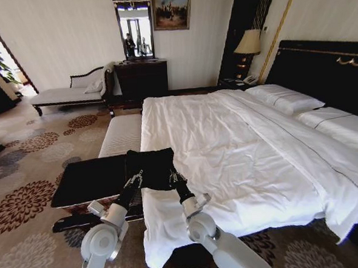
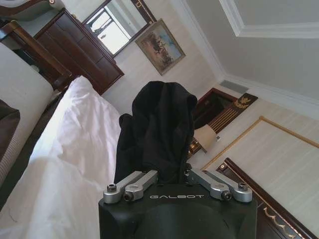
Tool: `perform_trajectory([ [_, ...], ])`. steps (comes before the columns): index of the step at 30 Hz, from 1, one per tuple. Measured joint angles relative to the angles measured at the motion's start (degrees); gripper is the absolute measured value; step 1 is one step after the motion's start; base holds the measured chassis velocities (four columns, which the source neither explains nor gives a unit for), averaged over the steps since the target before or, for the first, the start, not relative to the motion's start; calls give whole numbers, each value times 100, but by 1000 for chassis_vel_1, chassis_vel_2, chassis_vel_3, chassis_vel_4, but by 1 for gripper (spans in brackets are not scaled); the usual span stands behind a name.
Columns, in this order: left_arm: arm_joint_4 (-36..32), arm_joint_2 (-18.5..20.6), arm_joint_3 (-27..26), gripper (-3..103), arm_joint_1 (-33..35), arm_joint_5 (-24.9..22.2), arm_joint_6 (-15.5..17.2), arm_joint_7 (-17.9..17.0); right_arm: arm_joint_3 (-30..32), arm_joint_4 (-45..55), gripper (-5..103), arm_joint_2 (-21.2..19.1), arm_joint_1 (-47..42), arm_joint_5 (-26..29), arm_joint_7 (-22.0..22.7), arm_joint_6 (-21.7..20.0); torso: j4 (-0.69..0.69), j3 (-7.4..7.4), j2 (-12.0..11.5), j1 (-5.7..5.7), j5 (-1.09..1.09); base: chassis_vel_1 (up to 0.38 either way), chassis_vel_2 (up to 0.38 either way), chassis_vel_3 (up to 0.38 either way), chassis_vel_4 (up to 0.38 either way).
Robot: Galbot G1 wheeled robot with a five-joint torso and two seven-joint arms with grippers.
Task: Fold the clothes on the bed and place them into the basket.
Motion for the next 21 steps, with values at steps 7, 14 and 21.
perform_trajectory([
  [7,-41,-10,-28,8,21,0,-3,1,-8,-9,5,16,-31,-19,4,-2,-1,0,0,0,0,83,80,-94,-89],
  [14,-52,-9,-56,8,45,7,-10,8,20,-11,5,24,-63,-45,4,-2,-1,0,0,0,1,73,81,-73,-82],
  [21,105,-26,-74,8,43,135,-23,17,-51,-23,5,60,-18,-60,9,-11,-1,0,0,0,0,107,97,-117,-98],
])
